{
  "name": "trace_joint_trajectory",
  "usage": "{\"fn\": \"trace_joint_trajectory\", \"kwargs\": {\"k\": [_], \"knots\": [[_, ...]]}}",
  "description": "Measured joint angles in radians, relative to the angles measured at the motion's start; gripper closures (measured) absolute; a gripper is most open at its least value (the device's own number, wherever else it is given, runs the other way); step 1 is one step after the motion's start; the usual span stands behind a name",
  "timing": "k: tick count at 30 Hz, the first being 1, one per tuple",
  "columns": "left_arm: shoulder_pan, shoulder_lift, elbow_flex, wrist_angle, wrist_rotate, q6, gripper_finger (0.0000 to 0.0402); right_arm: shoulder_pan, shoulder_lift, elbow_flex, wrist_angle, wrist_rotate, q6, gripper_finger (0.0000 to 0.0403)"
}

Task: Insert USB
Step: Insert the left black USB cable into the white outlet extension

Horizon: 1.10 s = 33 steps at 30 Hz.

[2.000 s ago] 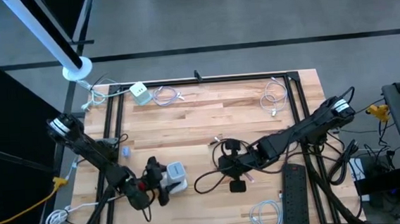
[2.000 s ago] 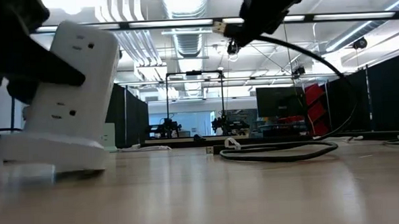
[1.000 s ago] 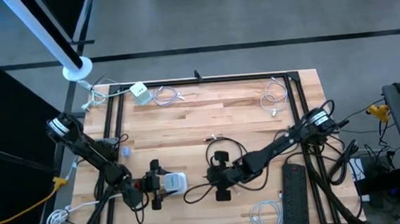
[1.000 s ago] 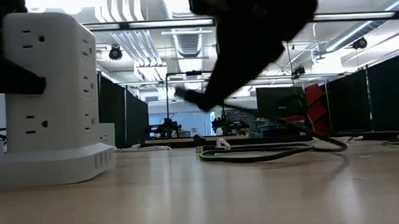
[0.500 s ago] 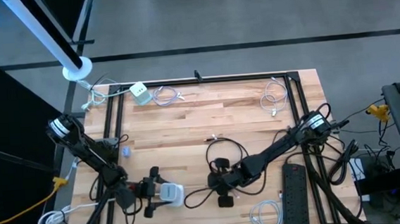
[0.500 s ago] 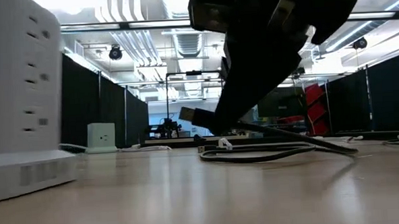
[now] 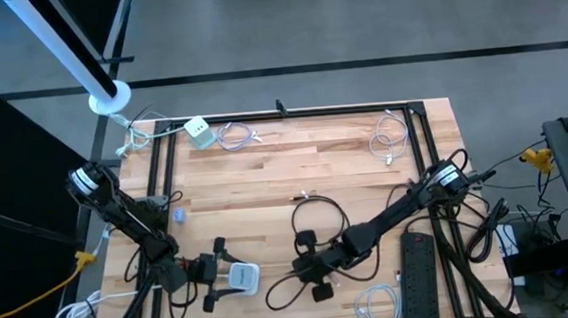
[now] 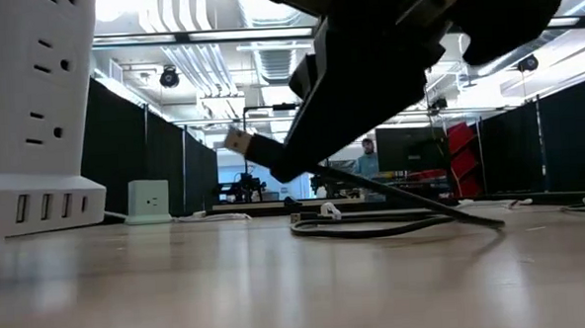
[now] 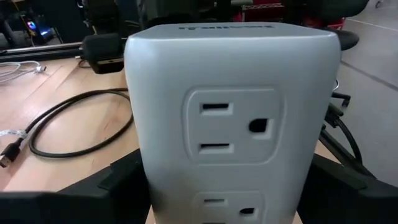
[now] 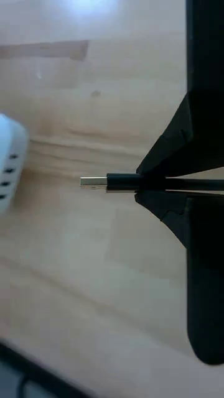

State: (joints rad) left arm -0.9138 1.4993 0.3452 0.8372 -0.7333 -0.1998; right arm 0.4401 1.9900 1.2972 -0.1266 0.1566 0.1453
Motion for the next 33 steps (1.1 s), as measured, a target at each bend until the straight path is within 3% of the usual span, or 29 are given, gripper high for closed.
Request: {"fn": "trace_joint_trajectory", "kwargs": {"k": [5,8,16,33], "knots": [[0.013,0.016,-0.010,-0.010,-0.005,-0.024,0.0106,-0.025,0.066,0.049,0.044,-0.071,0.113,0.0384],[0.037,0.040,-0.012,-0.011,-0.005,-0.048,0.0106,-0.050,0.126,0.143,-0.059,-0.103,0.173,0.0384],[0.063,0.121,-0.010,0.026,-0.024,-0.104,0.0106,-0.091,0.253,0.375,-0.289,-0.112,0.132,0.0384],[0.060,0.180,-0.010,0.041,-0.046,-0.130,0.0106,-0.122,0.272,0.415,-0.337,-0.168,0.203,0.0384]]}}
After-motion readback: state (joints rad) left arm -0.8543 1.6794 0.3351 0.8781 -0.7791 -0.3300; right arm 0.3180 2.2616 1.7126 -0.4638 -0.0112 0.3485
